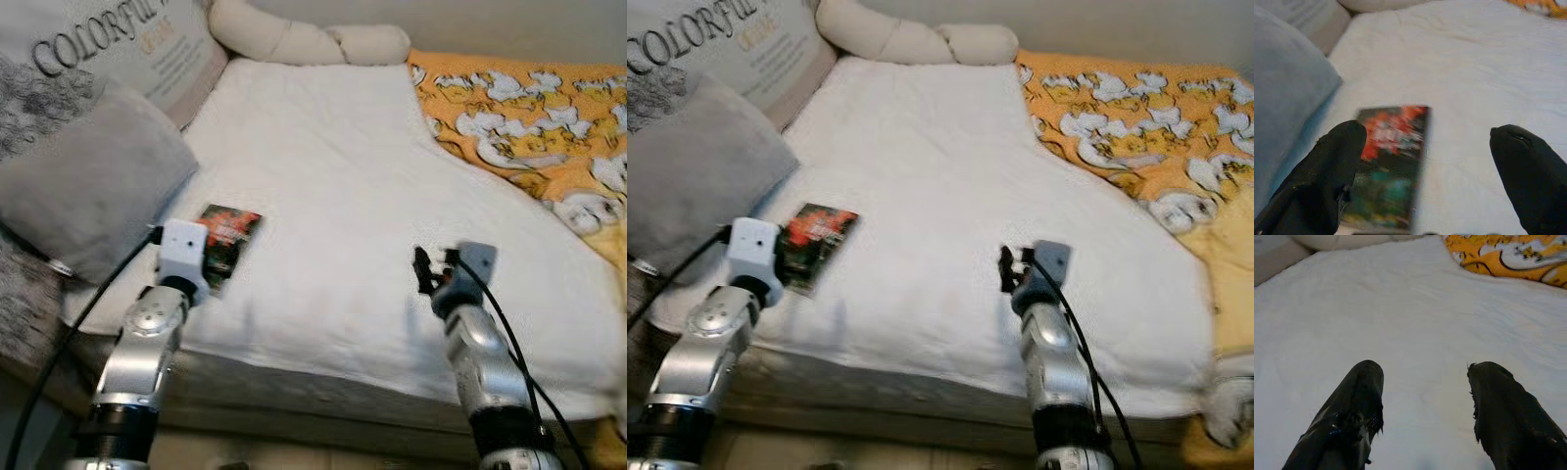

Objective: Clean up the room

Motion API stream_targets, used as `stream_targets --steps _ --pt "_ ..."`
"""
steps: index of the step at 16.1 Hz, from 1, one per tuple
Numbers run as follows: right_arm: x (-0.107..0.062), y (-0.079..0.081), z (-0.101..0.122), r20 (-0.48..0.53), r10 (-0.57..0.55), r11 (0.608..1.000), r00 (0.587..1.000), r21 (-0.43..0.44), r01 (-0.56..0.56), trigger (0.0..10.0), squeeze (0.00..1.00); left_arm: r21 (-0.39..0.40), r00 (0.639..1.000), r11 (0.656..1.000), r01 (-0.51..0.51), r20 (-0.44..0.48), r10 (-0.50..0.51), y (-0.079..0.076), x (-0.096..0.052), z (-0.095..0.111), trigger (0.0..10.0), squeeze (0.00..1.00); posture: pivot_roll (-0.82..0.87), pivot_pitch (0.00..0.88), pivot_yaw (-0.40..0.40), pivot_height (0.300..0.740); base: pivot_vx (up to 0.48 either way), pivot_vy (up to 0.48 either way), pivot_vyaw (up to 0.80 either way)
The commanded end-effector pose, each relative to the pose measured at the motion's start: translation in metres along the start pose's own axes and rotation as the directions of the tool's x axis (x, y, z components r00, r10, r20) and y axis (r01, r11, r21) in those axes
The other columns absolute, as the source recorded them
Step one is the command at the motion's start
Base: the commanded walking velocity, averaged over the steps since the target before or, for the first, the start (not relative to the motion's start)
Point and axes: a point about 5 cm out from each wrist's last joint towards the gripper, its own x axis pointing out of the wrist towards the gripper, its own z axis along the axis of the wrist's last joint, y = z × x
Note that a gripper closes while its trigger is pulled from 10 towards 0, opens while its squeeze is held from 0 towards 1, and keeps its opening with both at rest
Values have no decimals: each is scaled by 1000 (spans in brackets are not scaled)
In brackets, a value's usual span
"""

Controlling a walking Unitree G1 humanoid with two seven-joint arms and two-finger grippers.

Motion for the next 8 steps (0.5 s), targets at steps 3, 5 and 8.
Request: stream_targets --steps 3,5,8 --pt "-1 -3 0 -9 11 1000 1000 -15 -11 10000 0 47 999 998 29 15 -30 -6 3 2 10000 0 -25 0 -1 740 0 -384 0" --pt "-2 -1 0 -13 19 1000 1000 -12 -19 10000 0 53 1000 998 24 18 -25 -4 3 1 10000 0 -25 0 -2 740 0 -379 0" --pt "0 2 -1 -24 30 999 999 -16 -30 10000 0 63 999 998 28 23 -30 -3 5 2 10000 0 -26 0 -4 740 0 -381 0"
